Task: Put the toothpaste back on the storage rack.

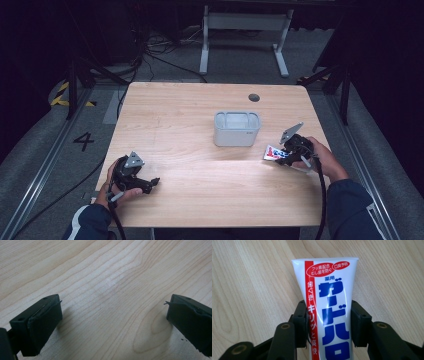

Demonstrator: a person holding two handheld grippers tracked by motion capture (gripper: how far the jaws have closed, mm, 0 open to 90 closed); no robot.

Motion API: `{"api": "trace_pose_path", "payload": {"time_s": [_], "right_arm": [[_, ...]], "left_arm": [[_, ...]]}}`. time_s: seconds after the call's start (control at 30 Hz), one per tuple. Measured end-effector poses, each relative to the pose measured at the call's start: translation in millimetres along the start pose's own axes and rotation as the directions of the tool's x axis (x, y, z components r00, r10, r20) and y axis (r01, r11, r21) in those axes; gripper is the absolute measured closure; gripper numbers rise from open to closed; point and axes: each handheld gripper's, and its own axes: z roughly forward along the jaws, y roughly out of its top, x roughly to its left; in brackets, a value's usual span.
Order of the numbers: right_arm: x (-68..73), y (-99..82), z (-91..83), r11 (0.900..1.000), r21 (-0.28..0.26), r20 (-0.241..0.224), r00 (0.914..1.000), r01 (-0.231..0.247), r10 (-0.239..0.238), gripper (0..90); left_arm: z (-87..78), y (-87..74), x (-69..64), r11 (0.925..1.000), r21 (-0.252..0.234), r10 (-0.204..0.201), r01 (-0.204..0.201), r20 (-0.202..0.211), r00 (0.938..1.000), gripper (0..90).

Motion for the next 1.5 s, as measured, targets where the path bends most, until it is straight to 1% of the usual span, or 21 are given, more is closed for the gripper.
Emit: {"api": "trace_pose_path", "payload": {"time_s": [0.07,0.1,0.13,0.23,0.27,0.4,0.47,0.53,0.6,0.67,0.8,1.17,1.23,1.3,1.37,1.43,1.5], "right_arm": [[0.6,-0.2,-0.7,1.0,-0.007,-0.001,1.0,-0.006,0.006,58.5],[1.3,-0.8,-1.2,0.9998,-0.017,0.001,0.9999,-0.014,0.014,58.8],[3.3,-2.0,-2.3,0.9993,-0.033,-0.006,0.9998,-0.017,0.017,59.4],[4.6,-2.8,-3.4,0.9992,-0.037,-0.011,0.9998,-0.016,0.015,59.7],[5.4,-4.4,-4.7,0.9989,-0.045,0.0,0.9999,-0.013,0.013,60.3],[4.1,-9.5,-8.3,0.9967,-0.074,-0.002,0.9995,-0.033,0.033,60.9],[4.1,-10.6,-9.1,0.9962,-0.077,0.004,0.9992,-0.04,0.04,61.1],[2.3,-14.2,-11.8,0.9933,-0.102,0.006,0.9985,-0.054,0.055,61.4],[1.8,-15.1,-13.1,0.9924,-0.108,0.001,0.9982,-0.06,0.06,61.4],[1.6,-16.4,-13.9,0.99,-0.123,0.012,0.9975,-0.068,0.07,61.6],[0.7,-19.3,-17.4,0.9852,-0.152,0.014,0.9966,-0.078,0.081,61.7],[0.1,-26.6,-31.9,0.9638,-0.244,0.006,0.9936,-0.108,0.113,62.8],[-0.3,-27.8,-33.6,0.9614,-0.253,0.008,0.9935,-0.108,0.114,63.0],[-0.4,-29.0,-35.8,0.9567,-0.271,0.011,0.9934,-0.107,0.114,63.4],[-1.3,-30.5,-39.8,0.948,-0.299,0.008,0.9931,-0.109,0.117,63.6],[-2.0,-32.4,-45.2,0.9364,-0.333,0.011,0.9926,-0.11,0.121,63.8],[-1.9,-33.7,-50.2,0.9294,-0.353,0.026,0.9918,-0.108,0.125,63.9]], "left_arm": [[0.0,0.2,0.5,1.0,-0.001,0.008,-0.008,-0.002,1.0,0.6],[0.1,0.1,0.4,1.0,-0.002,0.005,-0.005,0.0,1.0,0.6],[0.5,-0.1,-0.4,1.0,-0.001,-0.007,0.007,0.006,1.0,0.6],[0.6,0.1,-0.3,1.0,0.0,-0.005,0.005,0.005,1.0,0.6],[0.6,0.1,-0.3,1.0,0.0,-0.006,0.006,0.006,1.0,0.6],[0.6,0.1,-0.3,1.0,-0.001,-0.006,0.006,0.005,1.0,0.6],[0.6,0.1,-0.3,1.0,-0.001,-0.006,0.006,0.006,1.0,0.6],[0.6,0.1,-0.4,1.0,-0.001,-0.008,0.008,0.004,1.0,0.6],[1.1,0.3,-0.4,1.0,-0.004,-0.007,0.007,0.009,0.9999,0.6],[0.7,0.8,0.0,1.0,0.002,-0.003,0.003,0.008,1.0,0.6],[0.7,1.0,0.2,1.0,0.004,-0.001,0.001,0.01,1.0,0.6],[0.9,0.9,0.1,1.0,0.002,-0.001,0.001,0.009,1.0,0.6],[0.8,0.9,0.1,1.0,0.002,-0.001,0.001,0.009,1.0,0.6],[0.7,0.9,0.1,1.0,0.004,-0.001,0.001,0.01,1.0,0.6],[0.7,1.0,0.2,1.0,0.003,-0.001,0.001,0.009,1.0,0.6],[0.8,0.9,0.1,1.0,0.002,-0.001,0.001,0.009,1.0,0.6],[0.7,1.0,0.1,1.0,0.004,-0.001,0.001,0.01,1.0,0.6]]}}
